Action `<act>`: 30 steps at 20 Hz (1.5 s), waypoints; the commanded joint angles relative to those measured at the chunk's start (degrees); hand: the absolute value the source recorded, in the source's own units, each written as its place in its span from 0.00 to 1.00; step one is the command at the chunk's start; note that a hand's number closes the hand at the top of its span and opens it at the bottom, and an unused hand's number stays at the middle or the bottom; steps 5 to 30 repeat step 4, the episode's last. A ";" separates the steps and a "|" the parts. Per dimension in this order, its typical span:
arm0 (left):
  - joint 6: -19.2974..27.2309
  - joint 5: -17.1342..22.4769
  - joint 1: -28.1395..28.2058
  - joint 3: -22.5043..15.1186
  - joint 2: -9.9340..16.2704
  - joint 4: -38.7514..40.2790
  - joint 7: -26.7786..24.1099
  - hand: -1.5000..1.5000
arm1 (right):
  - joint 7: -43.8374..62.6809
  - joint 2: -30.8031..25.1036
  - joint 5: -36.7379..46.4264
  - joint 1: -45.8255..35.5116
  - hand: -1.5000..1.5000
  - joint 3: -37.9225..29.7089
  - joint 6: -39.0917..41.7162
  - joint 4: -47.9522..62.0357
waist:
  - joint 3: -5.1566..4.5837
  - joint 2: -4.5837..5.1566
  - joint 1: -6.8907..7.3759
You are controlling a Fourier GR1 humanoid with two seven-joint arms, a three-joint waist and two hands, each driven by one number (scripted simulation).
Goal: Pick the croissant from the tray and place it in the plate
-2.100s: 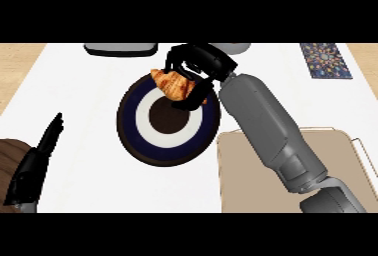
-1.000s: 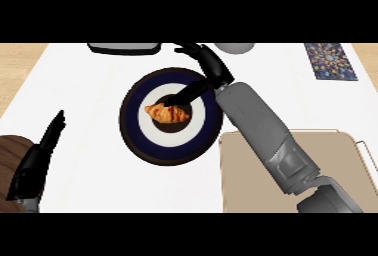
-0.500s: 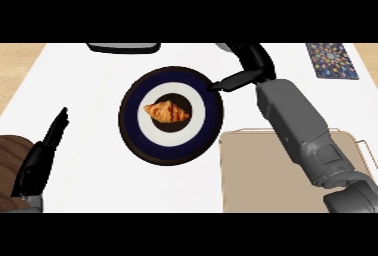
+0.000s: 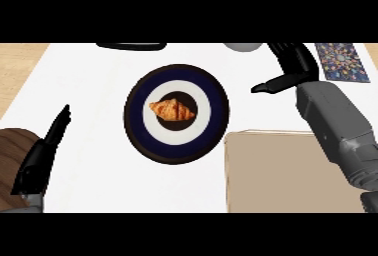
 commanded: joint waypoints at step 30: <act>0.32 -0.99 0.65 -1.60 -1.53 1.23 -1.75 0.50 | -3.33 -3.33 1.22 0.14 0.00 -0.37 2.00 3.50 | 0.05 0.55 1.20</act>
